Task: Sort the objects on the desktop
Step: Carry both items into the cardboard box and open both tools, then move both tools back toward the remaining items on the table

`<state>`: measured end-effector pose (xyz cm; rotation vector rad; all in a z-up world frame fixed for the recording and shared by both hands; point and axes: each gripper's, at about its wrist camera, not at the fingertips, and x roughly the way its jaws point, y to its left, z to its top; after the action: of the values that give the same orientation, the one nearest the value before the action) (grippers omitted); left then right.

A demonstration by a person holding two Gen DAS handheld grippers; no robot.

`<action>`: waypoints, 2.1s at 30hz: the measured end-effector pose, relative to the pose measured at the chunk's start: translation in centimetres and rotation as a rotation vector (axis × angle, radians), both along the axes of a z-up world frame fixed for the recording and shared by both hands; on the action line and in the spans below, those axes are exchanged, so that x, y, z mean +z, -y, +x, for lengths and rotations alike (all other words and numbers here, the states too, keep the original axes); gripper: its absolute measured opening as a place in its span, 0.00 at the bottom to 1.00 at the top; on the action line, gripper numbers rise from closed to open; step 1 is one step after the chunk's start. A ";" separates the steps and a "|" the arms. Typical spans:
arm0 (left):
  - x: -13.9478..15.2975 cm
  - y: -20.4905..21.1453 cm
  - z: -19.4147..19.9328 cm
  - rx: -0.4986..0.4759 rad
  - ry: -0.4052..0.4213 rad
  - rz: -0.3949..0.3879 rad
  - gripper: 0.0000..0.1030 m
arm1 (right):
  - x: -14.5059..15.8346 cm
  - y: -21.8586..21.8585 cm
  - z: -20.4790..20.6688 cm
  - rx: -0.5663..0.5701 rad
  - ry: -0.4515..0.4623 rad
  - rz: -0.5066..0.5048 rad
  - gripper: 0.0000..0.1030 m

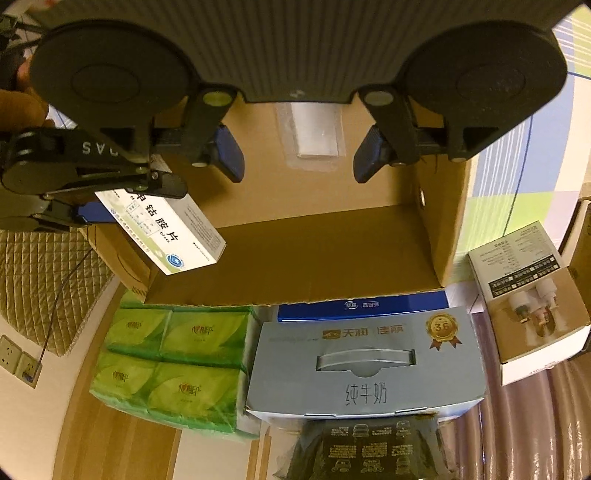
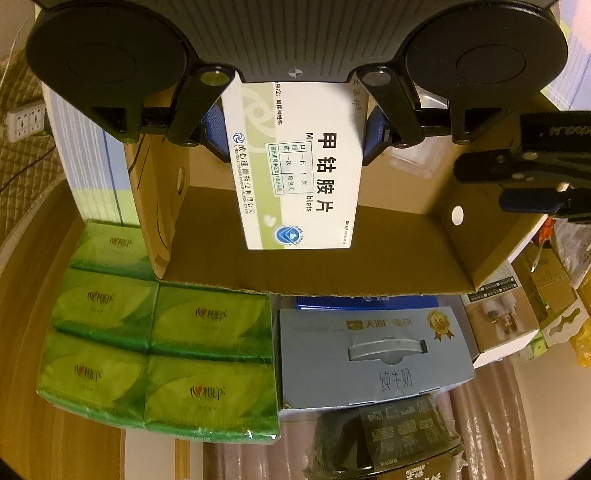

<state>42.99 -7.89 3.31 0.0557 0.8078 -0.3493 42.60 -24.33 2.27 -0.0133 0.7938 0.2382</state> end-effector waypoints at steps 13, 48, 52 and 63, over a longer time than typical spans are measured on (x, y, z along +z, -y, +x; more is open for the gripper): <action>2.7 -1.9 -3.1 0.023 0.057 -0.008 0.67 | 2.9 0.4 -2.0 0.010 0.054 0.028 0.81; 5.4 -5.2 -28.8 0.005 0.085 0.002 0.99 | 5.4 2.5 -32.1 0.063 0.051 0.042 0.98; 4.1 -5.1 -30.3 -0.014 0.065 0.000 0.99 | 3.4 2.0 -34.3 0.091 0.031 0.005 0.98; 0.5 -4.6 -31.9 -0.137 0.024 0.050 0.99 | -0.2 1.9 -36.1 0.140 0.008 -0.074 0.98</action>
<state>11.04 -3.31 3.83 0.1626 0.7913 -0.4573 6.46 -26.20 2.07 -0.1402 0.7946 0.3409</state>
